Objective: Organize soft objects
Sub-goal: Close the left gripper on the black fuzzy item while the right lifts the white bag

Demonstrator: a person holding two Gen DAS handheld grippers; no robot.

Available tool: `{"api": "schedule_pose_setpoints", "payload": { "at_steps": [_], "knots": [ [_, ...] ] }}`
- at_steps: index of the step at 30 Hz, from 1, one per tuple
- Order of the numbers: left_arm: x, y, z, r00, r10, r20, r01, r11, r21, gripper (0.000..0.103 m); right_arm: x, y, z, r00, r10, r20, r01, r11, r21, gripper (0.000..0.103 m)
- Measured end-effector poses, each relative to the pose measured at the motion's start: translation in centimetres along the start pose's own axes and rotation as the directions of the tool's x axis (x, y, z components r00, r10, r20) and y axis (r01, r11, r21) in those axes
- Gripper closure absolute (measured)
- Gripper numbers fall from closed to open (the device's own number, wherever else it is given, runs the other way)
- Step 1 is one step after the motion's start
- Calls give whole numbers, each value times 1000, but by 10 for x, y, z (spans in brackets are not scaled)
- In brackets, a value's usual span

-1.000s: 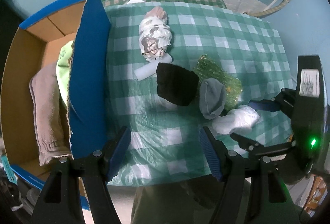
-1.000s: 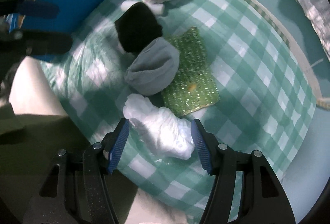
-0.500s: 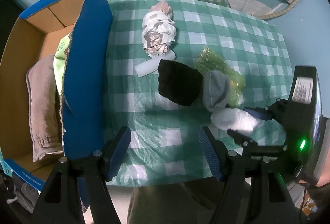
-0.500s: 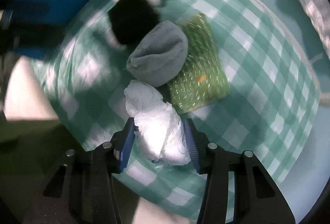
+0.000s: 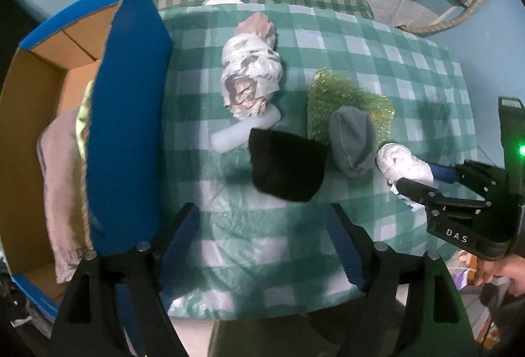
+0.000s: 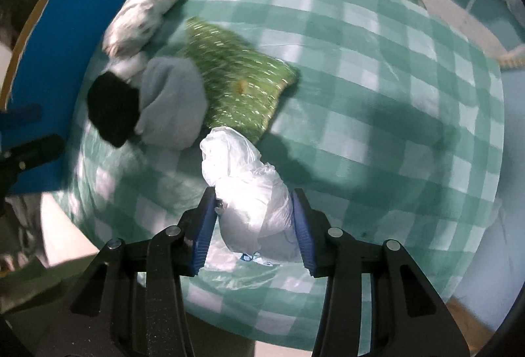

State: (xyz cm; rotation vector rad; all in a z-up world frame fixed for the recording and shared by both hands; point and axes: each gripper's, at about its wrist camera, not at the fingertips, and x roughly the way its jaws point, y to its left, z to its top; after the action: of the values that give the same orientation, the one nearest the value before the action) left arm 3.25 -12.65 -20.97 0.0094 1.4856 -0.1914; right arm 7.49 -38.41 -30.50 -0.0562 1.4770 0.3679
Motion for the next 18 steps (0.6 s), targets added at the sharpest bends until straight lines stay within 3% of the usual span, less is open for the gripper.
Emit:
{"api": "schedule_pose_setpoints", "payload": {
  "at_steps": [7,12,18],
  "knots": [
    [17,-4,12,997,-75,-16,74,995,-60,18,-2,-24,7,1000,15,24,-17,997,71,59],
    [24,-13,18,999,-42,2,42,998,-56,16,-8,-22,0,999,18,29,-21,994,108,59],
    [46,-26,28,999,25,-31,-25,1000,-11,16,-12,-20,-2,999,25,39,-30,994,110,59]
  ]
}}
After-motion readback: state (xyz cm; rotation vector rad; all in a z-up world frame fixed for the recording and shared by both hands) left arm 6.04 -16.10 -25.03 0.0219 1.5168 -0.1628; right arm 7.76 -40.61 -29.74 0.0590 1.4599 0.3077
